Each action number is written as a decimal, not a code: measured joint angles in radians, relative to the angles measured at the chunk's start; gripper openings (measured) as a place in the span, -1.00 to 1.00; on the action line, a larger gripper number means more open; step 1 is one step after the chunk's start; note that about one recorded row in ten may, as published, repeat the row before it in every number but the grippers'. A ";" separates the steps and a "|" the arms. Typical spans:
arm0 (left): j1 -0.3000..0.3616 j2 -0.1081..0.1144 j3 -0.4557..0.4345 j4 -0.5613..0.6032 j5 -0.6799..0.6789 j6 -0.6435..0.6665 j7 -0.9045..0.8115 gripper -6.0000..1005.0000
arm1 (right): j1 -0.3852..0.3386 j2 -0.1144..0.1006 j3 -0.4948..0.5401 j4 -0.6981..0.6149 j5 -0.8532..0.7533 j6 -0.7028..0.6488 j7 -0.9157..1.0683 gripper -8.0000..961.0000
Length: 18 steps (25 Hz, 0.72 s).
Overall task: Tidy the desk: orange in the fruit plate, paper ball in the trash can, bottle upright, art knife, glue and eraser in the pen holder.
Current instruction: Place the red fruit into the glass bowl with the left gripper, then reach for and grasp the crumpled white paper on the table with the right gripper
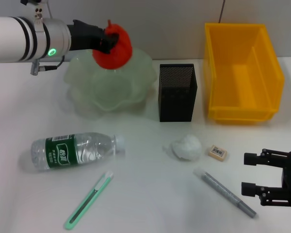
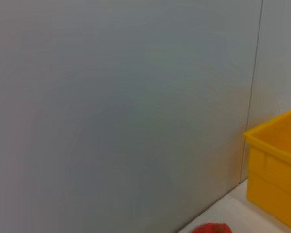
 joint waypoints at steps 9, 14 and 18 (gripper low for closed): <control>-0.003 0.000 0.022 -0.011 0.001 -0.044 0.001 -0.38 | 0.003 0.002 0.000 0.002 0.001 0.007 0.000 0.62; 0.029 0.002 0.021 0.027 -0.022 -0.024 0.030 0.13 | 0.004 0.002 0.003 -0.003 0.001 0.014 0.004 0.62; 0.114 0.004 0.023 0.141 -0.122 0.106 0.106 0.45 | 0.020 0.001 0.004 -0.041 0.007 0.021 0.066 0.62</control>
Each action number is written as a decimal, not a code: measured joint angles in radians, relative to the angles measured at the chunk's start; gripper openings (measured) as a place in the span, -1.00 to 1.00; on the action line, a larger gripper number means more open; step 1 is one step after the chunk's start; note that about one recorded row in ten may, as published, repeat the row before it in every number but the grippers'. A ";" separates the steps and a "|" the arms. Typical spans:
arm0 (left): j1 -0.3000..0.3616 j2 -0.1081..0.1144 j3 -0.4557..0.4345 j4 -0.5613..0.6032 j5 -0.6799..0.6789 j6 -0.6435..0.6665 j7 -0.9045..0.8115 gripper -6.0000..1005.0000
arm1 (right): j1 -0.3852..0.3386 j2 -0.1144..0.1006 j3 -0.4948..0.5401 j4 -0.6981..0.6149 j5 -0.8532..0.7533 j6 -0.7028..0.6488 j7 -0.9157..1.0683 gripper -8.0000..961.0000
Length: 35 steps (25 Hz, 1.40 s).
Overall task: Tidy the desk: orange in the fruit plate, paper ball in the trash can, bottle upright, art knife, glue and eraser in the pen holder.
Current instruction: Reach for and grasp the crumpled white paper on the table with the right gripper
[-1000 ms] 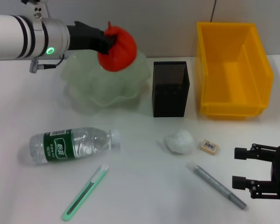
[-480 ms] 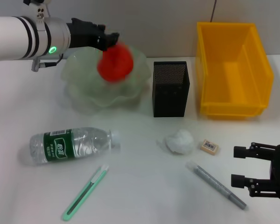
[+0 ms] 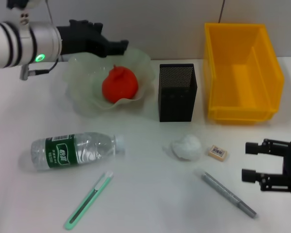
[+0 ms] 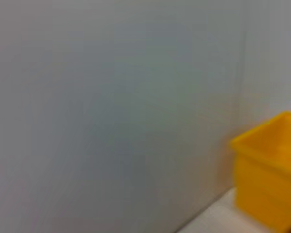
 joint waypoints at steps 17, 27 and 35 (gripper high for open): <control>0.373 0.005 -0.030 0.202 -0.444 0.741 0.304 0.71 | 0.245 -0.035 -0.320 -0.568 -0.329 0.009 0.872 0.62; 0.447 0.015 -0.152 -0.050 -0.416 0.969 0.594 0.71 | 0.490 -0.007 -0.531 -0.353 -0.566 0.110 1.071 0.62; 0.456 0.019 -0.171 -0.090 -0.396 0.974 0.611 0.71 | 0.558 0.005 -0.767 -0.153 -0.645 0.357 1.216 0.62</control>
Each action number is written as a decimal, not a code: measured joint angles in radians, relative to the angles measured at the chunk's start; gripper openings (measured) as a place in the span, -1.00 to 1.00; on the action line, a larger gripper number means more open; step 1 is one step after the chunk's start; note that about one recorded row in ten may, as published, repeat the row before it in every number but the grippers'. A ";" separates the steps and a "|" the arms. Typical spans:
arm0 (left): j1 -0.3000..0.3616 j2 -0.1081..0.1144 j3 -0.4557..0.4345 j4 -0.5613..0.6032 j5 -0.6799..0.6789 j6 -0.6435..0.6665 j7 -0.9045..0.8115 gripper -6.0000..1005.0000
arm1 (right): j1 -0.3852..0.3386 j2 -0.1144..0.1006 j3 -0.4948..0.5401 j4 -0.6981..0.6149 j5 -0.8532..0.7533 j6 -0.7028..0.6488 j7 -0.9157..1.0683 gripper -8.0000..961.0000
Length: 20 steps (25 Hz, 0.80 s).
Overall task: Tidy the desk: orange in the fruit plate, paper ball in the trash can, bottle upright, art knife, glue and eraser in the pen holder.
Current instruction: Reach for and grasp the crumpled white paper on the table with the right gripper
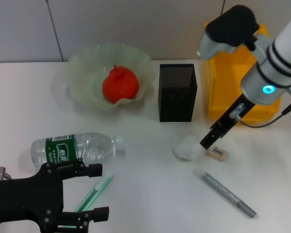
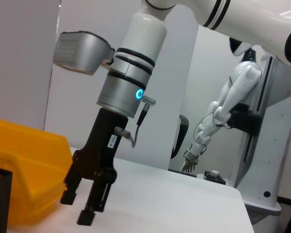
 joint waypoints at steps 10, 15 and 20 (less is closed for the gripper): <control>-0.010 0.002 -0.007 -0.059 0.008 -0.014 0.027 0.71 | -0.004 0.008 -0.085 0.083 0.087 0.121 0.016 0.62; -0.011 0.002 -0.007 -0.064 0.008 -0.028 0.028 0.71 | -0.017 0.008 -0.130 0.116 0.116 0.197 0.014 0.62; -0.020 0.003 -0.007 -0.103 0.008 -0.035 0.037 0.71 | -0.020 0.009 -0.170 0.156 0.162 0.263 0.000 0.62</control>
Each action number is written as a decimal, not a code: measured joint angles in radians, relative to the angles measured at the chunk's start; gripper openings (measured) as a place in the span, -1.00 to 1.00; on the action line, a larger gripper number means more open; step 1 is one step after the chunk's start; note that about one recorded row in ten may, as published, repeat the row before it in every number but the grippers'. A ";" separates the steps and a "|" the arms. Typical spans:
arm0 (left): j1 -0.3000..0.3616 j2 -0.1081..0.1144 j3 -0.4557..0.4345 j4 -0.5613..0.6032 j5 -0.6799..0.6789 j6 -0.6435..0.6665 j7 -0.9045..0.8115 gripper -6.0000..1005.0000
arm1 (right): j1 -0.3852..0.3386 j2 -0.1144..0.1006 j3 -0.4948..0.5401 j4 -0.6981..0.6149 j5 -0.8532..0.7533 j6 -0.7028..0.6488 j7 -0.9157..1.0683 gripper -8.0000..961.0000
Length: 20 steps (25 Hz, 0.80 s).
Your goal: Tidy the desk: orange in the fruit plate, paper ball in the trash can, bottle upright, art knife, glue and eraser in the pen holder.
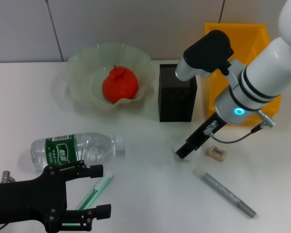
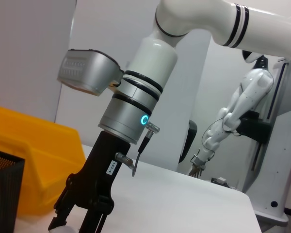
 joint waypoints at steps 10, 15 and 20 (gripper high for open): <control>-0.001 0.005 0.000 -0.014 -0.001 -0.010 0.003 0.71 | -0.004 0.001 -0.050 0.028 0.030 0.044 -0.003 0.49; -0.001 0.007 0.000 -0.022 -0.001 -0.014 0.003 0.71 | -0.004 -0.003 -0.048 0.017 0.031 0.025 0.001 0.34; -0.002 0.007 -0.001 -0.024 -0.001 -0.016 0.003 0.71 | -0.029 -0.008 -0.035 -0.061 0.026 -0.027 0.003 0.23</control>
